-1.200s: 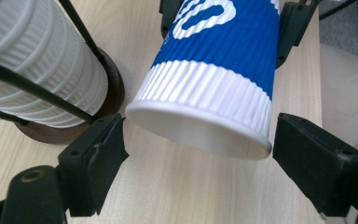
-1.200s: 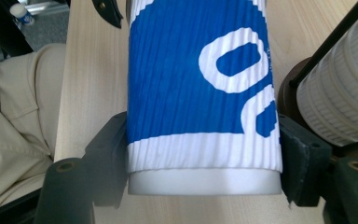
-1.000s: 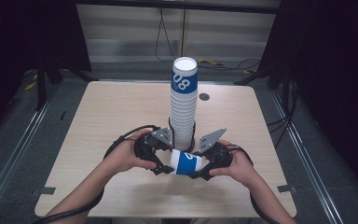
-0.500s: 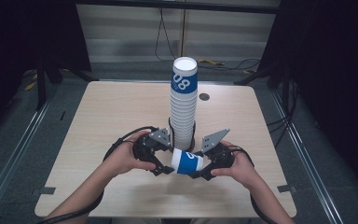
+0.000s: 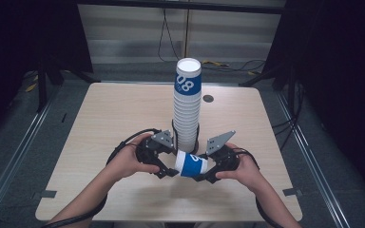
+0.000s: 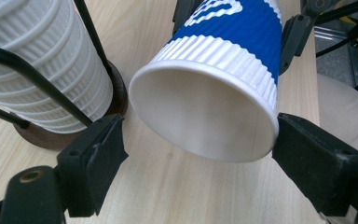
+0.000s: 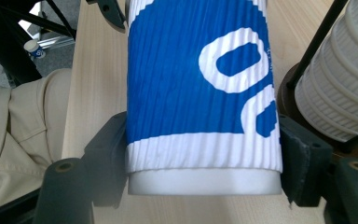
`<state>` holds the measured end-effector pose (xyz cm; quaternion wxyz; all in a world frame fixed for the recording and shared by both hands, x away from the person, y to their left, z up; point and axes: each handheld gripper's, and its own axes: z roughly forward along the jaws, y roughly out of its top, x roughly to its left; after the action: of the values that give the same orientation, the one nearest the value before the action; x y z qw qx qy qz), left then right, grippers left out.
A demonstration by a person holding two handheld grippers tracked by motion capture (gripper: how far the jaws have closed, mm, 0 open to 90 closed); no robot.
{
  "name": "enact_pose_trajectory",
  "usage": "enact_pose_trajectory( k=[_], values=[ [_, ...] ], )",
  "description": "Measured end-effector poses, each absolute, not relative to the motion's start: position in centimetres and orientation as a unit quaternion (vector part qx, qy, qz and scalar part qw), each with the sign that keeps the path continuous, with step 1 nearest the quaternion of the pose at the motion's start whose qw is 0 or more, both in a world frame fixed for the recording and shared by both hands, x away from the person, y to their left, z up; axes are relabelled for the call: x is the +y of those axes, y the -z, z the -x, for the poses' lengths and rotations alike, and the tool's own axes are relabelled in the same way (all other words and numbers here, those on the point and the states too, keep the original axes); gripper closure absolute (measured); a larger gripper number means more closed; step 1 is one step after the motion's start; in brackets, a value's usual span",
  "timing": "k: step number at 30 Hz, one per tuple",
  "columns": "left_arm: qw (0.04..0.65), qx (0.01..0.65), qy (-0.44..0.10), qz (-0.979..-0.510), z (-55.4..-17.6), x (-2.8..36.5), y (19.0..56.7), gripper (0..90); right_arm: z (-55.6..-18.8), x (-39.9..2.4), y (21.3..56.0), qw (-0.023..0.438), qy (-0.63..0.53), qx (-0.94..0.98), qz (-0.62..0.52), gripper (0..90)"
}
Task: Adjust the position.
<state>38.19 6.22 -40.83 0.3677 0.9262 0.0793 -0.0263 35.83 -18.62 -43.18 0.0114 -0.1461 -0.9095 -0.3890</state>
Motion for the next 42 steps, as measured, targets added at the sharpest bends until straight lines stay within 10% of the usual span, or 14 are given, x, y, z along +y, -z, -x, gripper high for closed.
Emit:
enact_pose_trajectory(
  k=[42],
  values=[
    [0.388,0.078,0.043,-0.917,-38.4,5.8,42.0,10.3,-35.7,-18.0,42.7,0.005,0.394,-0.911,0.125,28.5]
  ],
)
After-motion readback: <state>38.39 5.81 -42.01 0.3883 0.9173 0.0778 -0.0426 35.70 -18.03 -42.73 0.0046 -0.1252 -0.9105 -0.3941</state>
